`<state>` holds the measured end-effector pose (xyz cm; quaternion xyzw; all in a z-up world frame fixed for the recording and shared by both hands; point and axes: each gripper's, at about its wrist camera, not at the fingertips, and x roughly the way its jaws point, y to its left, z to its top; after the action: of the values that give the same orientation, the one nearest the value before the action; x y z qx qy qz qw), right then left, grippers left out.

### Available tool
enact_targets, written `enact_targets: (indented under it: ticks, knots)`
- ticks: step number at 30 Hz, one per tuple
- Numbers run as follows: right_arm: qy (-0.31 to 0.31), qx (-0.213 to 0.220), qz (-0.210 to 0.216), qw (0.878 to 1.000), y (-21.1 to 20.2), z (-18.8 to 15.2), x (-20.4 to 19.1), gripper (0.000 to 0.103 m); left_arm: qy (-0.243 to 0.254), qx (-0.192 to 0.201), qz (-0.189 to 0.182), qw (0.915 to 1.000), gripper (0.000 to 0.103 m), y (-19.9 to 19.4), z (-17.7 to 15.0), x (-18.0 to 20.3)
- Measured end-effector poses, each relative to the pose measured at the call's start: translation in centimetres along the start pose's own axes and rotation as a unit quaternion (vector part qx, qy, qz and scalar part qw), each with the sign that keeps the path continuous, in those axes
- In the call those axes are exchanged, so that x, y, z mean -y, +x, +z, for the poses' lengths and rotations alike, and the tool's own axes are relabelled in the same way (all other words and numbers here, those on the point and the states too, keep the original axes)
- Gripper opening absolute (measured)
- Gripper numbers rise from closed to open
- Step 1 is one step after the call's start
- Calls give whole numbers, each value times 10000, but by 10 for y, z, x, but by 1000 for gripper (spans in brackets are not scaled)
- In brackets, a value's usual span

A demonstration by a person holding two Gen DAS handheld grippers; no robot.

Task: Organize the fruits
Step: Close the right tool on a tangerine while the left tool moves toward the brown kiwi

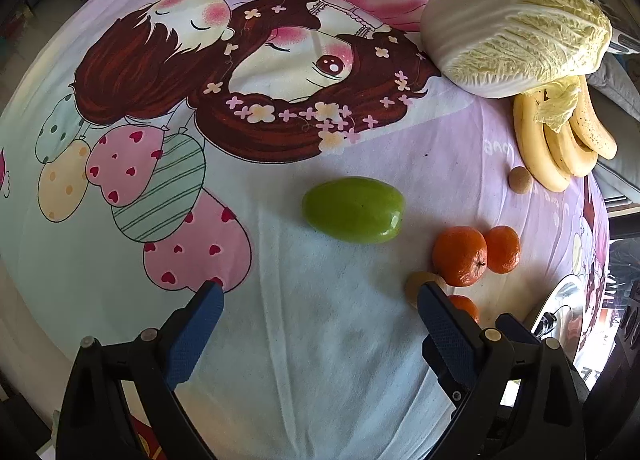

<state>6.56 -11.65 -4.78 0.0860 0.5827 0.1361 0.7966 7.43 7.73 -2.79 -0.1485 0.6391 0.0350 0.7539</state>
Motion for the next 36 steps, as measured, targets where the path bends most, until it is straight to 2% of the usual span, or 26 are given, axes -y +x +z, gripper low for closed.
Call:
enact_targets:
  ticks: [7,12,18,20,24,28,31,33,35,36]
  knots:
    - [-32,-109,127,9999,8,2,0,101,14,131,-214,9997,98,-3,10,-11]
    - [-72,-18,116,9999,5,1,-1,101,100,158,-369,9991,98,-4,16,-2]
    - [-97,118,-9,9999,0,-1,-1,101,313,396,-294,9983,98,-4,15,15]
    - [-119,141,-7,9998,-1,-2,-1,100,428,373,-282,9980,98,-2,15,22]
    - [-137,167,35,9998,-1,-4,-3,97,513,178,-528,9971,98,1,12,30]
    - [-72,154,38,9998,0,-6,-1,90,592,249,-348,9973,98,5,12,38]
    - [-85,182,28,9998,-1,-7,-1,81,537,180,-481,9972,96,5,9,40]
    - [-136,214,-30,9997,-2,-7,-3,76,562,157,-567,9967,90,9,8,43]
    - [-159,202,-5,9997,-2,-8,-4,60,601,91,-684,9958,78,10,4,45]
    - [-160,191,-8,9997,-1,-8,-5,55,614,48,-745,9953,76,12,2,47]
